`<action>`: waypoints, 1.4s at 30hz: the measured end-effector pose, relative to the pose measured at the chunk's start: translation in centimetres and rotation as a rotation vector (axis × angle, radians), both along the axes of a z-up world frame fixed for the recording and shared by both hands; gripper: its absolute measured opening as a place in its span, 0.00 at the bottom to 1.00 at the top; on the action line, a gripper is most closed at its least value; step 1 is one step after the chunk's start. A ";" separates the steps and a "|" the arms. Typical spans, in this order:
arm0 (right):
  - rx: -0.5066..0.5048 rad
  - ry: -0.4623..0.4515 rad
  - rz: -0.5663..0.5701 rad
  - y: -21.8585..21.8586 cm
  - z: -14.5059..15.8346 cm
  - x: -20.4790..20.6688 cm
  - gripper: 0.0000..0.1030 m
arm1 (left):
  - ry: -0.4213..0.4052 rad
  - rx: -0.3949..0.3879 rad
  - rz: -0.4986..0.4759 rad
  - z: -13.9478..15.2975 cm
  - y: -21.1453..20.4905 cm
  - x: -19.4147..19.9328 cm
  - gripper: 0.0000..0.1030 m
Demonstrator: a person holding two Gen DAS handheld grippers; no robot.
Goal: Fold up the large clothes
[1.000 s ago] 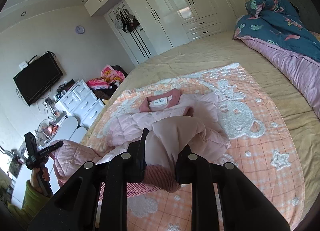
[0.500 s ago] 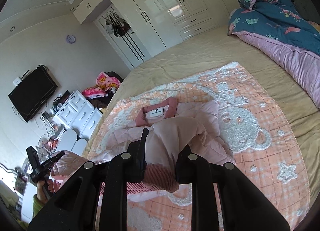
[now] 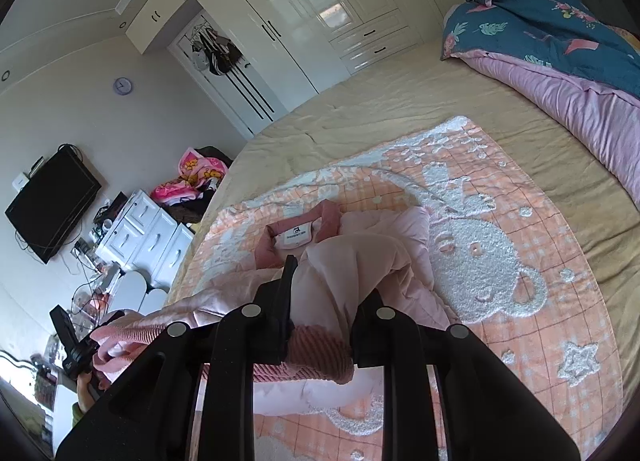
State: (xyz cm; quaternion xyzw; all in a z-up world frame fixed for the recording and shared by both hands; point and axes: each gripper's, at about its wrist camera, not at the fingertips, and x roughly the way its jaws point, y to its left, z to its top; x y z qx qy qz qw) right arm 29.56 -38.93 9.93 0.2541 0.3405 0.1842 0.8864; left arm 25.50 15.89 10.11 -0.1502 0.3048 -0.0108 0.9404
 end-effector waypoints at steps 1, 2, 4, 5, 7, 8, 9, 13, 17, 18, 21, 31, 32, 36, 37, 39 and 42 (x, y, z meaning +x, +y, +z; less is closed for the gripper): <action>0.002 0.003 -0.001 0.0 -0.1 0.3 0.19 | 0.001 0.005 0.001 -0.1 -0.1 0.3 0.10; 0.005 0.008 -0.002 -0.1 -0.3 0.7 0.20 | 0.003 0.011 0.005 -0.2 0.0 0.5 0.10; 0.008 0.015 -0.007 -0.1 -0.6 1.4 0.20 | 0.008 0.014 0.014 -0.6 0.0 1.2 0.10; 0.007 0.018 -0.007 -0.1 -0.8 1.8 0.20 | 0.010 0.018 0.017 -0.7 -0.1 1.5 0.10; 0.004 0.023 -0.006 0.0 -0.9 2.6 0.20 | 0.015 0.023 0.023 -1.0 0.0 2.1 0.10; 0.003 0.027 -0.005 0.0 -1.1 3.0 0.21 | 0.019 0.025 0.026 -1.1 0.0 2.5 0.10; 0.001 0.029 -0.004 0.1 -1.1 3.3 0.21 | 0.023 0.028 0.029 -1.3 0.0 2.8 0.10; 0.000 0.040 -0.005 0.2 -1.5 4.5 0.21 | 0.031 0.048 0.036 -1.6 -0.2 3.9 0.10; 0.011 0.052 -0.005 0.2 -2.0 5.6 0.23 | 0.040 0.058 0.039 -2.1 -0.3 4.9 0.10; 0.015 0.056 -0.007 0.2 -2.2 5.9 0.23 | 0.041 0.059 0.040 -2.2 -0.2 5.1 0.10; 0.021 0.064 -0.002 0.1 -2.5 6.6 0.24 | 0.045 0.061 0.040 -2.5 -0.2 5.6 0.10; 0.038 0.089 0.015 0.4 -3.1 8.4 0.29 | 0.058 0.069 0.043 -3.2 -0.4 7.0 0.10; 0.038 0.092 0.017 0.4 -3.2 8.6 0.30 | 0.059 0.069 0.044 -3.3 -0.4 7.2 0.10; 0.049 0.110 0.034 0.5 -3.5 9.4 0.35 | 0.068 0.074 0.044 -3.7 -0.4 7.9 0.10; 0.063 0.115 0.051 0.5 -3.6 9.6 0.42 | 0.070 0.075 0.044 -3.8 -0.5 8.0 0.10; 0.108 0.115 0.077 0.5 -3.8 9.9 0.62 | 0.074 0.074 0.040 -3.9 -0.6 8.3 0.10; 0.091 0.098 0.070 0.9 -3.9 9.9 0.90 | 0.068 0.081 0.029 -3.9 -1.0 8.4 0.10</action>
